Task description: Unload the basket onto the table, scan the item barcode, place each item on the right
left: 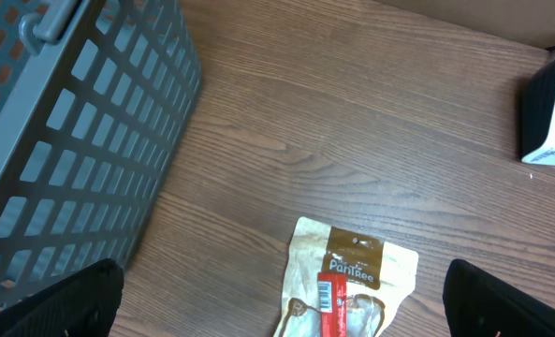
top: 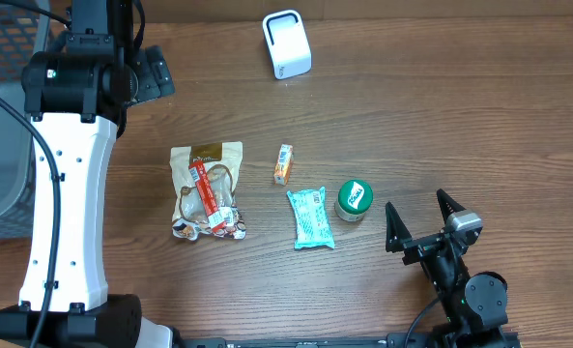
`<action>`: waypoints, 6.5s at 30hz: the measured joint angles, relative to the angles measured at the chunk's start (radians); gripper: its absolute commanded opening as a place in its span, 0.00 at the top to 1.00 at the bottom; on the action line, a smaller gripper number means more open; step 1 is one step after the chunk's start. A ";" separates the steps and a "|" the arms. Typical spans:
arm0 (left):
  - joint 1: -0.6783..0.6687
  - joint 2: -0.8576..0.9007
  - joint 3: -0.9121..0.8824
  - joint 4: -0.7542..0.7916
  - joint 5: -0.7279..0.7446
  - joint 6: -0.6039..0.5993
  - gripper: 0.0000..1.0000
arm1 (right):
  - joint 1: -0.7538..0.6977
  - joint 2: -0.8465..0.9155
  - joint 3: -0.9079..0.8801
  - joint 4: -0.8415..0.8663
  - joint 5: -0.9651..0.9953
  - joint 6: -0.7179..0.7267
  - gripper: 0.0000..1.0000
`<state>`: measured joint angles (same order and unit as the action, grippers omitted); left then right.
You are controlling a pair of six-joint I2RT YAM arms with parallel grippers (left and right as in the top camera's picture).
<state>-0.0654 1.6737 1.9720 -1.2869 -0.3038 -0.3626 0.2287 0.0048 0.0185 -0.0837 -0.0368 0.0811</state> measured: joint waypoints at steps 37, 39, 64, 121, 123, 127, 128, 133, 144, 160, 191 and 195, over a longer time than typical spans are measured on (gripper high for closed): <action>0.000 0.000 0.000 0.000 0.000 0.000 0.00 | 0.000 0.000 0.000 0.000 0.000 0.000 0.00; 0.000 0.000 0.000 0.000 0.000 0.000 0.00 | 0.000 0.000 0.000 0.000 0.000 0.000 0.00; 0.000 0.000 0.000 0.000 0.000 0.000 0.00 | 0.000 0.024 0.161 -0.233 -0.008 0.057 0.00; 0.000 0.000 0.000 0.000 -0.004 0.000 0.00 | 0.193 1.496 1.389 -1.197 -0.062 0.259 0.04; 0.000 0.000 0.000 0.000 -0.004 0.000 0.00 | 0.200 1.529 1.388 -1.196 -0.048 0.265 0.03; 0.000 0.000 0.000 0.000 -0.004 0.000 0.00 | 0.200 1.592 1.387 -1.190 -0.030 0.275 0.03; 0.000 0.000 0.000 0.000 -0.004 0.000 0.00 | 0.200 1.609 1.387 -1.191 -0.026 0.279 0.03; 0.000 0.000 0.000 0.000 -0.004 0.000 0.00 | 0.200 1.664 1.383 -1.188 -0.022 0.283 0.03; 0.000 0.000 0.000 0.000 -0.004 0.000 0.00 | 0.200 1.729 1.355 -1.141 -0.014 0.285 0.03; 0.000 0.000 0.000 0.000 -0.004 0.000 0.00 | 0.200 1.730 1.308 -1.104 0.059 0.285 0.00; 0.000 0.000 0.000 0.000 -0.004 0.000 0.00 | 0.200 1.730 1.185 -0.969 0.052 0.282 0.17; 0.000 0.000 0.000 0.000 -0.004 0.000 0.00 | 0.200 1.730 1.185 -0.967 0.051 0.251 0.22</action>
<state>-0.0654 1.6737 1.9717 -1.2873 -0.3080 -0.3626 0.4290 1.7348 1.2037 -1.0504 0.0147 0.3325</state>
